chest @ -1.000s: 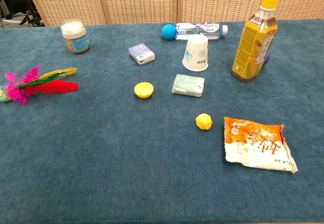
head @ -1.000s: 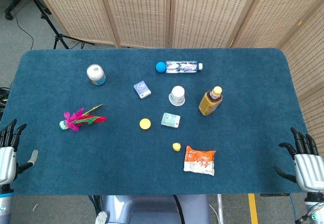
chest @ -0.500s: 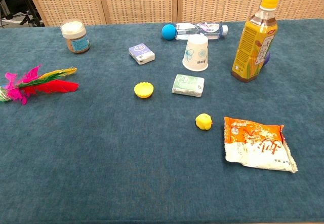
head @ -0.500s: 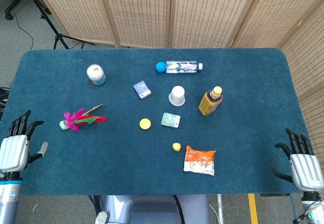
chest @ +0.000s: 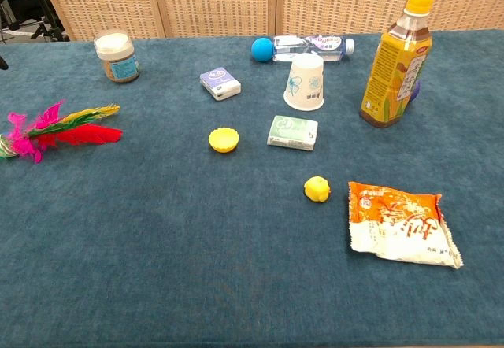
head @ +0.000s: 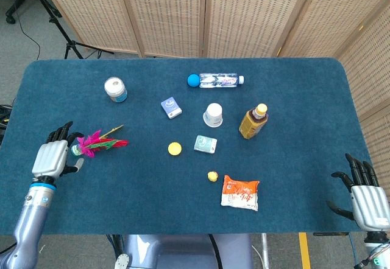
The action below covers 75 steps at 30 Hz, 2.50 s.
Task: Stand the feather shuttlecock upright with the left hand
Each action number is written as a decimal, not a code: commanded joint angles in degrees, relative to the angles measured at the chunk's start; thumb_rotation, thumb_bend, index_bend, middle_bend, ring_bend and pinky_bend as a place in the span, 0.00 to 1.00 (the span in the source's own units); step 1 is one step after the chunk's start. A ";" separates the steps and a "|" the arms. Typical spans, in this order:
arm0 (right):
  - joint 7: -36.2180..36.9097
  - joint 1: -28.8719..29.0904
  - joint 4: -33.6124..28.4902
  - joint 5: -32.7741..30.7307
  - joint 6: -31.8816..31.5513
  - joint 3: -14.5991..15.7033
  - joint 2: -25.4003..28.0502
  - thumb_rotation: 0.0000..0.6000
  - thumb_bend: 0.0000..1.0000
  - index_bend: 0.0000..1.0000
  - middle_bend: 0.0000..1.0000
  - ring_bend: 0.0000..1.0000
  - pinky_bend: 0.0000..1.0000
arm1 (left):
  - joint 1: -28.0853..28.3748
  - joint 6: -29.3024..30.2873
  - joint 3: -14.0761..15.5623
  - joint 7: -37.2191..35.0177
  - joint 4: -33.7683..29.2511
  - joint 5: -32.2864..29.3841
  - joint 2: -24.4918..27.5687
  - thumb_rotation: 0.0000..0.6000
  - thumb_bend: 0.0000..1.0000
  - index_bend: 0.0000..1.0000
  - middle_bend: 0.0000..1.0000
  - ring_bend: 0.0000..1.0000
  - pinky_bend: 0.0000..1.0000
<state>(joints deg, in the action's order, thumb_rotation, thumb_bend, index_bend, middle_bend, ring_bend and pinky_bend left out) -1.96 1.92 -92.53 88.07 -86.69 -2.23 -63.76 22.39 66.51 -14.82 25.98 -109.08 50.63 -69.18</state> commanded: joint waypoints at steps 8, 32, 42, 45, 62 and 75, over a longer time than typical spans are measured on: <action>1.14 -0.28 0.01 0.53 -1.03 -0.15 0.25 1.00 0.21 0.31 0.00 0.00 0.00 | 6.68 0.73 -0.62 5.24 3.84 -7.89 -6.82 1.00 0.39 0.39 0.00 0.02 0.09; 2.77 -0.79 0.17 0.71 -2.56 -0.64 0.48 1.00 0.21 0.31 0.00 0.00 0.00 | 11.91 5.57 2.11 11.73 17.09 -8.41 -19.21 1.00 0.39 0.39 0.00 0.02 0.09; 3.16 -0.89 0.43 0.38 -2.90 -1.01 0.37 1.00 0.21 0.31 0.00 0.00 0.00 | 13.10 5.44 2.44 13.36 20.30 -8.64 -22.12 1.00 0.39 0.39 0.00 0.02 0.09; 3.28 -0.90 0.53 0.30 -2.98 -1.12 0.32 1.00 0.21 0.31 0.00 0.00 0.00 | 13.31 5.55 2.70 13.60 21.97 -8.28 -23.15 1.00 0.39 0.39 0.00 0.02 0.09; 3.94 -1.08 0.89 0.49 -3.66 -1.41 0.27 1.00 0.21 0.31 0.00 0.00 0.00 | 13.44 5.17 2.08 10.05 30.53 -4.89 -28.21 1.00 0.43 0.58 0.00 0.04 0.10; 3.69 -1.04 1.06 0.50 -3.53 -1.41 0.07 1.00 0.21 0.31 0.00 0.00 0.00 | 12.50 6.79 1.00 7.90 28.06 -1.31 -26.94 1.00 0.47 0.63 0.00 0.06 0.10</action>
<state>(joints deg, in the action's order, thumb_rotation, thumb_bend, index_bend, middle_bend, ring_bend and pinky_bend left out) 1.73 0.87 -91.47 88.57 -90.23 -3.63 -63.68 35.03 72.93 -13.56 34.11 -80.37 48.87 -96.53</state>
